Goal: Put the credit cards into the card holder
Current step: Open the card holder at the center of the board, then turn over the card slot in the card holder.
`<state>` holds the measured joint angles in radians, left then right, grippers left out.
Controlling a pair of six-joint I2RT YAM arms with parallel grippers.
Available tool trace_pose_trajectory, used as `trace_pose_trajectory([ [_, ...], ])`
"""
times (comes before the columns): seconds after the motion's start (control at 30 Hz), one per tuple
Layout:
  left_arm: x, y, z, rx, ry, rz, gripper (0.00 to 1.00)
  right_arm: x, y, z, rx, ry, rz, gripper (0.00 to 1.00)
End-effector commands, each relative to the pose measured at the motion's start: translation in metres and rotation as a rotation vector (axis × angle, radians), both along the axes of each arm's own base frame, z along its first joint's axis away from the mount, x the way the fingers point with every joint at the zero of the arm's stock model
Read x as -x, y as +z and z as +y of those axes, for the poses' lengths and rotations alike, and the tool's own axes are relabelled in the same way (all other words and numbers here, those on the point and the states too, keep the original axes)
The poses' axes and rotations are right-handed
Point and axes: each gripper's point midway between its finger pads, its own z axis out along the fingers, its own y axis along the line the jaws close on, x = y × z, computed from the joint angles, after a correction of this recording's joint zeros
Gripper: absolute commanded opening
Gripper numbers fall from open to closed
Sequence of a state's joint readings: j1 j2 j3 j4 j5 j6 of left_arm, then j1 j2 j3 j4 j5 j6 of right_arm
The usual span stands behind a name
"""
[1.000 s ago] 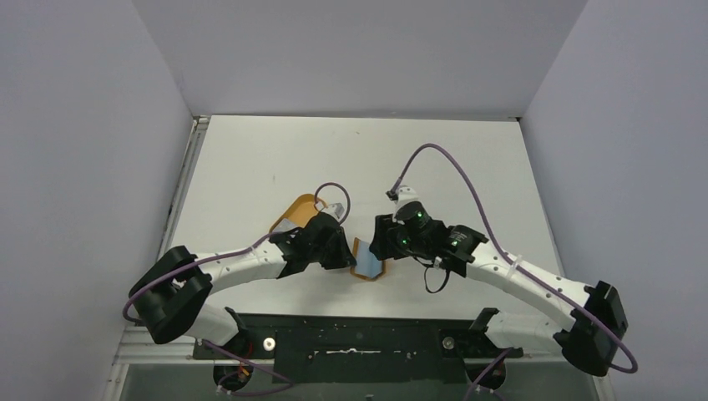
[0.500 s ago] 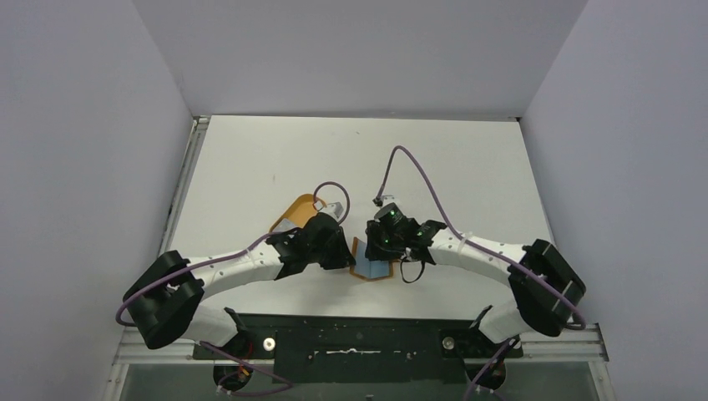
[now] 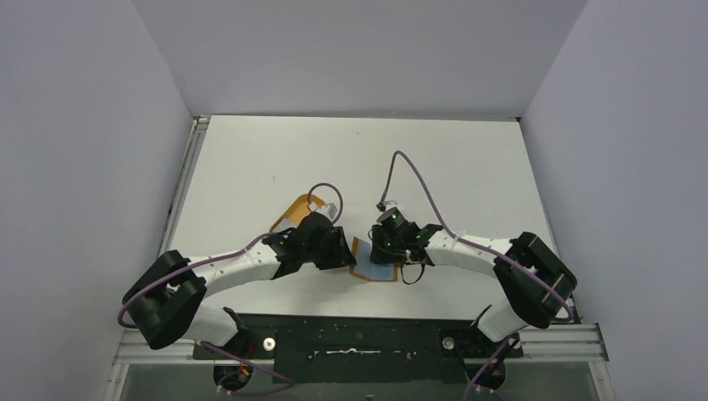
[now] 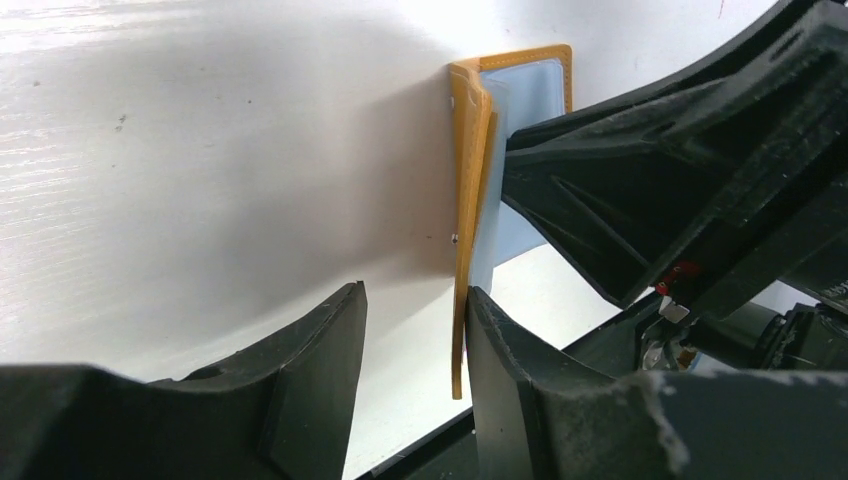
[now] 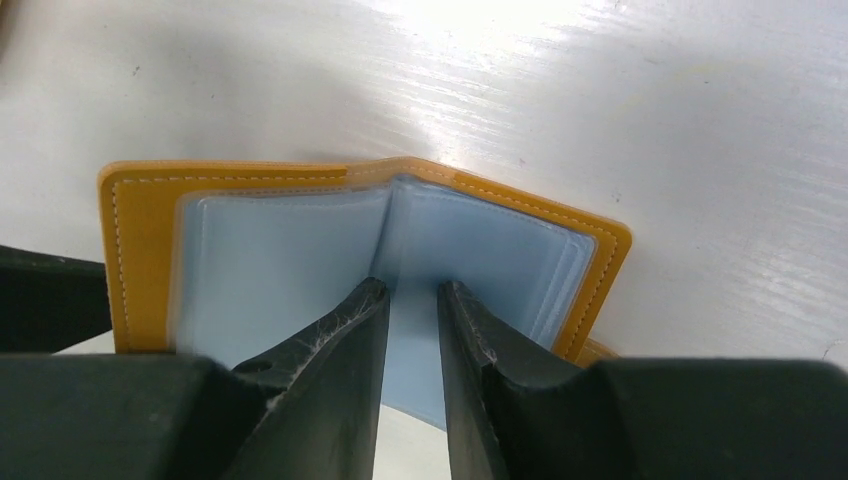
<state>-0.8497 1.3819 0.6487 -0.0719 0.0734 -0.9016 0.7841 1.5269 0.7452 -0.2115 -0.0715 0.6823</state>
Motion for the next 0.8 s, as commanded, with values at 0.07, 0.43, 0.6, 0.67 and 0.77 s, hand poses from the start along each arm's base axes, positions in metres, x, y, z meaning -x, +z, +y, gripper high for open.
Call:
trace_pose_trajectory([
  [0.07, -0.019, 0.020, -0.012, 0.123, 0.008, -0.037, 0.39, 0.001, -0.008, -0.011, 0.035, 0.014, -0.011, 0.26],
  [0.43, -0.024, 0.017, -0.016, 0.204, 0.014, -0.009, 0.29, 0.003, -0.012, -0.025, 0.004, -0.018, -0.002, 0.25],
  [0.6, -0.023, 0.014, -0.019, 0.214, 0.006, -0.005, 0.16, 0.003, -0.012, -0.024, -0.003, -0.018, 0.002, 0.25],
  [0.67, -0.023, 0.013, -0.020, 0.215, 0.002, -0.001, 0.11, 0.003, -0.012, -0.024, -0.006, -0.019, 0.003, 0.25],
  [0.77, -0.023, 0.009, -0.021, 0.214, -0.002, 0.005, 0.03, 0.003, -0.009, -0.022, -0.017, -0.018, -0.001, 0.25],
])
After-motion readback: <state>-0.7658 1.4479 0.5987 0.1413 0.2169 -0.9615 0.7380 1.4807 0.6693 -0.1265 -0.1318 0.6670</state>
